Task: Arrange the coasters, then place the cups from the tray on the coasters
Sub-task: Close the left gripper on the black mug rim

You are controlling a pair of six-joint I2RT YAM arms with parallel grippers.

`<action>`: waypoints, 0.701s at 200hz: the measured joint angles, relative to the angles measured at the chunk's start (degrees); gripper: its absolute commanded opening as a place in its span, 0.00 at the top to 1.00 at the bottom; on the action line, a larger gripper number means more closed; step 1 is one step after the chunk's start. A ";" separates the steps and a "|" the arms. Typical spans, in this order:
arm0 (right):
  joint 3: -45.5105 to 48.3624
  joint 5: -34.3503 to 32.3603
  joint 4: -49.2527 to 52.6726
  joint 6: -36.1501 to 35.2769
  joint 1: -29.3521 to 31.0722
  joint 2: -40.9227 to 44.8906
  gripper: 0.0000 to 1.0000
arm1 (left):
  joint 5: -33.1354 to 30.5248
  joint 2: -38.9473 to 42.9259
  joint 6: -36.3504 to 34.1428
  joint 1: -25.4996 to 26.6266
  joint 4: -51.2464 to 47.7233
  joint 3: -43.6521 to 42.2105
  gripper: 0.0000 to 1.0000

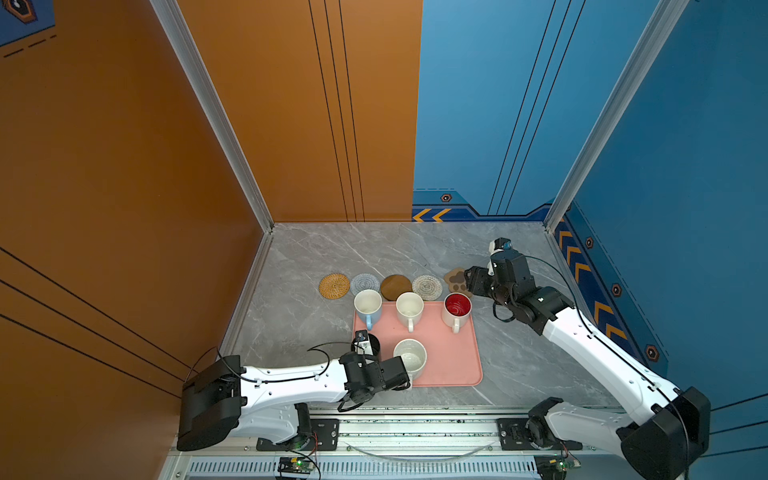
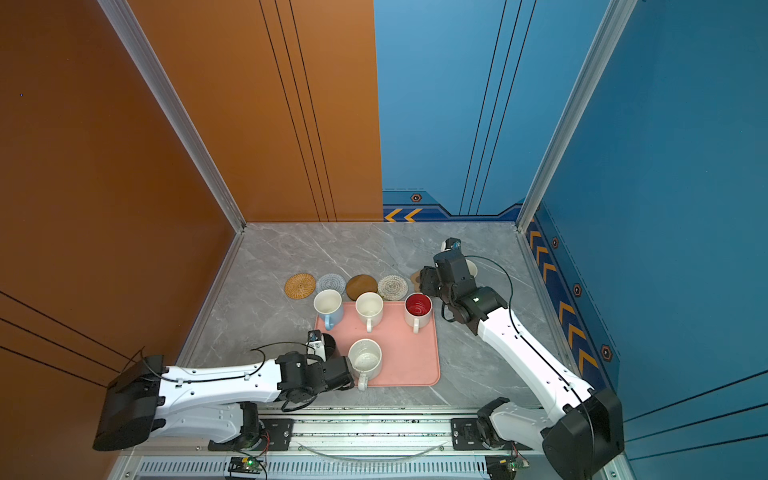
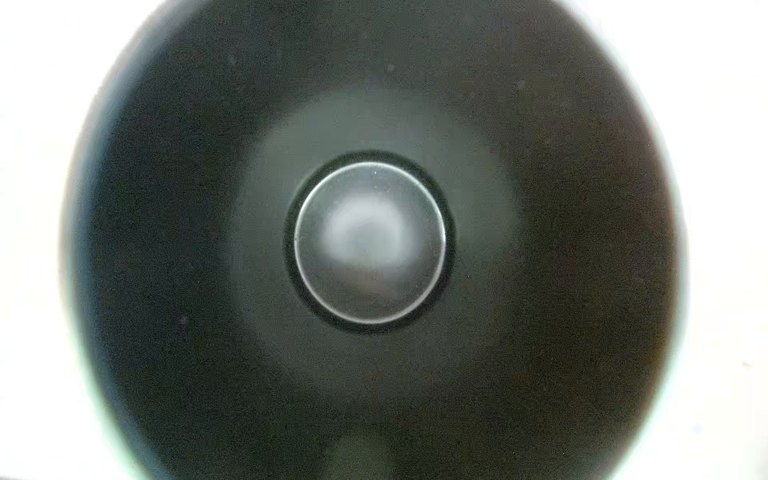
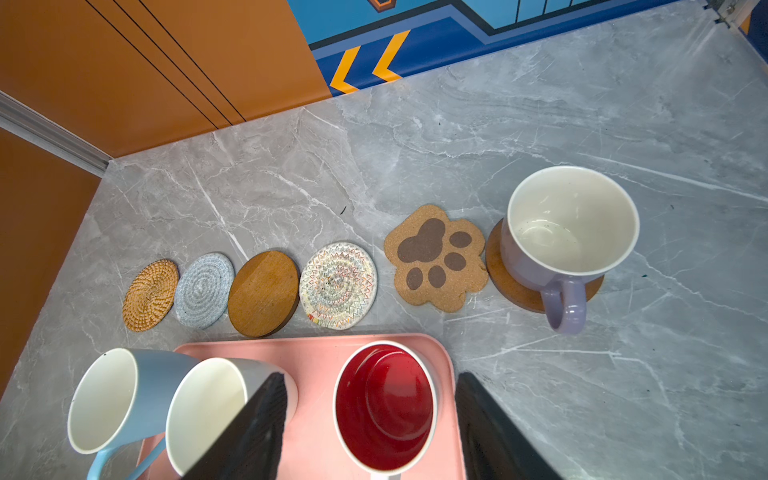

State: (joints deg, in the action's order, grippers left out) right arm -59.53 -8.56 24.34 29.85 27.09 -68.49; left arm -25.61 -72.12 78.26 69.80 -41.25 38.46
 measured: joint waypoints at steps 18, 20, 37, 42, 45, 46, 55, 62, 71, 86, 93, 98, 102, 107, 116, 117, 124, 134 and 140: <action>0.02 0.00 0.00 0.00 0.00 0.00 0.37 | 0.00 0.09 -0.37 0.09 -0.02 0.02 1.00; 0.02 0.00 0.00 0.00 0.00 0.00 0.37 | 0.02 0.11 -0.46 0.15 -0.07 0.02 1.00; 0.04 0.02 0.00 0.00 0.00 0.00 0.37 | 0.26 0.44 -0.87 0.68 -0.26 0.17 1.00; 0.04 0.04 0.00 0.00 0.00 0.00 0.37 | 0.39 0.55 -0.92 0.81 -0.35 0.28 1.00; 0.04 0.07 0.00 0.00 0.00 0.00 0.37 | 0.48 0.57 -0.92 0.94 -0.46 0.37 1.00; 0.04 0.09 0.00 0.00 0.00 0.00 0.37 | 0.50 0.59 -0.94 1.03 -0.52 0.42 1.00; 0.04 0.39 0.00 0.00 -0.02 0.00 0.37 | 0.66 0.66 -1.11 1.46 -0.83 0.74 1.00; 0.04 0.46 0.00 0.00 -0.02 0.00 0.37 | 0.68 0.66 -1.29 1.79 -1.18 1.14 1.00; 0.04 0.70 0.00 0.00 -0.02 0.00 0.37 | 0.66 0.66 -1.38 2.21 -1.84 1.77 1.00; 0.04 0.85 0.00 0.00 -0.02 0.00 0.37 | 0.55 0.66 -1.53 2.84 -3.17 3.23 1.00; 0.04 0.85 0.00 0.00 -0.02 0.00 0.37 | 0.37 0.66 -1.53 3.17 -3.74 3.96 1.00; 0.04 0.85 0.00 0.00 -0.02 0.00 0.37 | 0.24 0.66 -1.51 3.43 -4.22 4.46 1.00; 0.04 0.85 0.00 0.00 -0.02 0.00 0.37 | 0.15 0.66 -1.51 3.58 -4.52 4.83 1.00; 0.04 0.85 0.00 0.00 -0.02 0.00 0.37 | -0.02 0.66 -1.51 3.82 -4.98 5.33 1.00; 0.04 0.85 0.00 0.00 -0.02 0.00 0.37 | -0.28 0.66 -1.51 4.17 -5.77 6.10 1.00; 0.04 0.85 0.00 0.00 -0.02 0.00 0.37 | -0.35 0.66 -1.51 4.24 -5.90 6.23 1.00; 0.04 0.85 0.00 0.00 -0.02 0.00 0.37 | -0.61 0.66 -1.49 4.48 -6.51 6.73 1.00; 0.04 0.85 0.00 0.00 -0.02 0.00 0.37 | -1.05 0.66 -1.49 4.76 -7.41 7.41 1.00; 0.04 0.85 0.00 0.00 -0.02 0.00 0.37 | -1.33 0.66 -1.49 4.94 -7.98 7.82 1.00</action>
State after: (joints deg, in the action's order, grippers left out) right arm -59.48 -7.70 24.34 29.85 27.07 -68.49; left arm -26.94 -71.46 76.77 74.74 -49.23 46.28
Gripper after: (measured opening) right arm 0.631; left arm 0.182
